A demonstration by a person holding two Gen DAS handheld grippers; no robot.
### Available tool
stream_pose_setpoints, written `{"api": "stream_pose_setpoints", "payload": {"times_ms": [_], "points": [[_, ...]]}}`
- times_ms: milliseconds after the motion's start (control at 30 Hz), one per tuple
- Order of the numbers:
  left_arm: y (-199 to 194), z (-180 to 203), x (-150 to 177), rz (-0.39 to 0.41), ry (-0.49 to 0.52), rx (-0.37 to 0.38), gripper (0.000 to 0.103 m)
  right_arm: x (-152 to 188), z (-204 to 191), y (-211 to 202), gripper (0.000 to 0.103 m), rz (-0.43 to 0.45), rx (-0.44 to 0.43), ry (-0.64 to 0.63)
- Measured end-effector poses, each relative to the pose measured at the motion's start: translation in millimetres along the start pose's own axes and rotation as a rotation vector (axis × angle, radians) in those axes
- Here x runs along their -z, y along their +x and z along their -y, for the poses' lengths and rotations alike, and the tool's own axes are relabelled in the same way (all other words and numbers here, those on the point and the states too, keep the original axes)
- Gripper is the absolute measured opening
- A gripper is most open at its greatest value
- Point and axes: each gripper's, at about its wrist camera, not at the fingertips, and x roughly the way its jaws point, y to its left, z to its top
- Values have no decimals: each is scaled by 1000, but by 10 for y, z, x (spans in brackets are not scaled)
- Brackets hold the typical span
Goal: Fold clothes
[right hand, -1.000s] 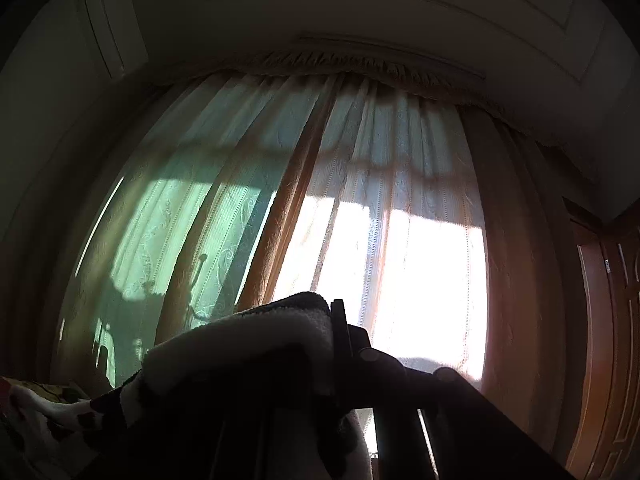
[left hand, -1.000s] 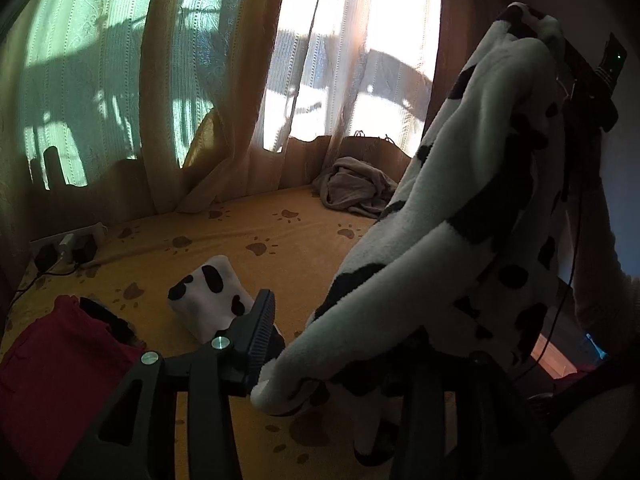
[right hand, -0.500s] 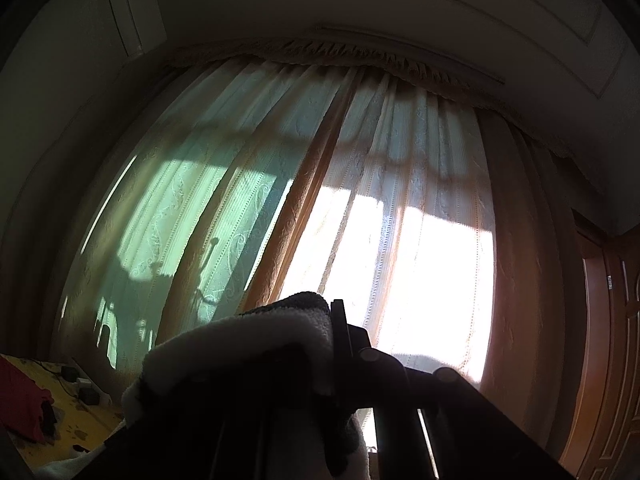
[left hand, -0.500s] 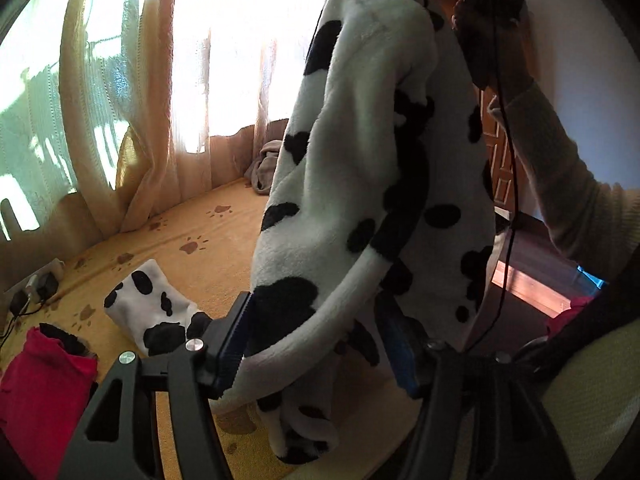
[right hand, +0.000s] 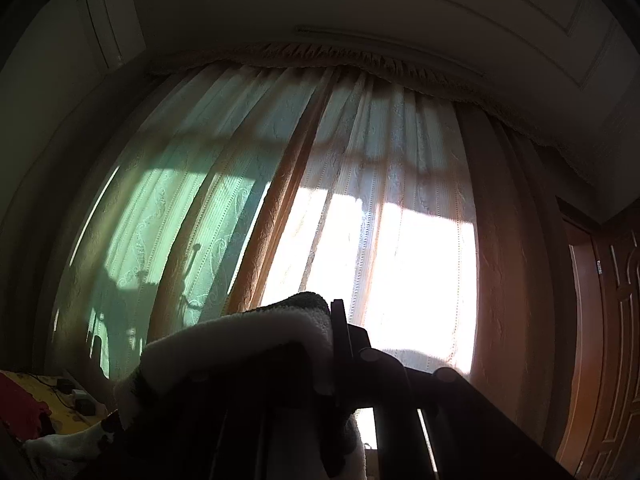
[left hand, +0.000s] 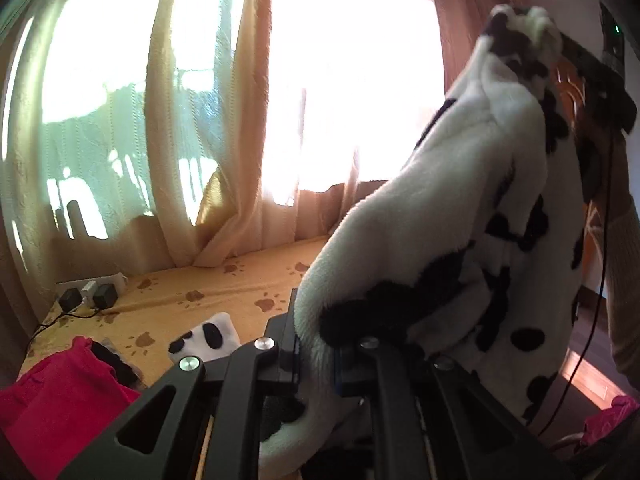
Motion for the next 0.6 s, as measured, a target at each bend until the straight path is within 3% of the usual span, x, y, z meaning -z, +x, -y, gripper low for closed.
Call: {"api": "stream_pose_setpoints", "payload": {"times_ms": [100,300,433,600], "points": [[-389,-80,-412,157,17,-75,13,63,246,-25,8,-7,24,75],[-1145,126,-1128,412,165,-194,13,-47,518,-186,8,64,68,128],[-1554,288,-1417,533,246,-252,13,-258,650,-383,8,154,96,134],[-1854,503,-1548,631,369,-326,15,-580,802,-604,8,269,138,130]]}}
